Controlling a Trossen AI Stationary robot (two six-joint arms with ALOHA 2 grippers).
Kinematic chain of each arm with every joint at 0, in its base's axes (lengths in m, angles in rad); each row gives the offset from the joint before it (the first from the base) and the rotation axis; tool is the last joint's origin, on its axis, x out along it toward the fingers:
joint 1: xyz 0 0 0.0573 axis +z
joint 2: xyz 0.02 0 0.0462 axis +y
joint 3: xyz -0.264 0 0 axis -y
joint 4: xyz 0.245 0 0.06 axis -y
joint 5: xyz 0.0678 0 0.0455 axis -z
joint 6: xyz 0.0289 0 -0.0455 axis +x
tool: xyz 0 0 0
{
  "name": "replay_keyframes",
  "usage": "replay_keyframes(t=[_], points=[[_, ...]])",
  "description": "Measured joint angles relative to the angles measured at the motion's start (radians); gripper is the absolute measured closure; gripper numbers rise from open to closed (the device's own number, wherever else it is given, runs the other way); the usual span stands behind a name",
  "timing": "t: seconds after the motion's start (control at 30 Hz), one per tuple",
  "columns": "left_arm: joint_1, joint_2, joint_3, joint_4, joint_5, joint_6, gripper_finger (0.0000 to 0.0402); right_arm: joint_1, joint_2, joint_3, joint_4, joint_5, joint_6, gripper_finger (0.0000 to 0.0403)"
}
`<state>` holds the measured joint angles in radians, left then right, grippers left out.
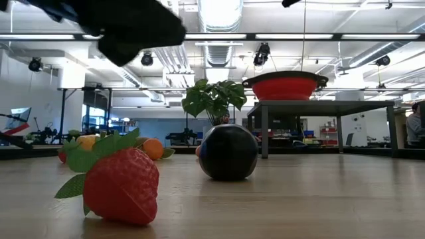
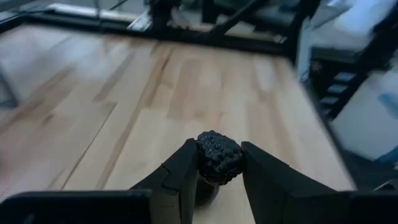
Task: Pick & Place Fruit
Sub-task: Put the blackberry into the red strainer bowl on the shelf
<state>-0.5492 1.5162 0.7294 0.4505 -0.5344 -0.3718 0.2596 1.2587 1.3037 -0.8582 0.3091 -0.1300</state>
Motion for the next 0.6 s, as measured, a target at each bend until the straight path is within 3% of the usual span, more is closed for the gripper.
replay_keyframes(t=[0.2,0.43,0.6], points=[[0.105,0.0,-0.064,0.251,0.178,0.011,0.0289,0.152,0.001,-0.09,0.116,0.134,-0.009,0.0265],[0.206,0.0,-0.075,0.462,0.398,-0.009,0.0289,0.232,0.002,-0.175,0.318,0.141,-0.097,0.024],[0.277,0.0,-0.027,0.485,0.451,-0.056,0.0289,0.246,0.002,-0.203,0.475,0.147,-0.191,0.0215]])
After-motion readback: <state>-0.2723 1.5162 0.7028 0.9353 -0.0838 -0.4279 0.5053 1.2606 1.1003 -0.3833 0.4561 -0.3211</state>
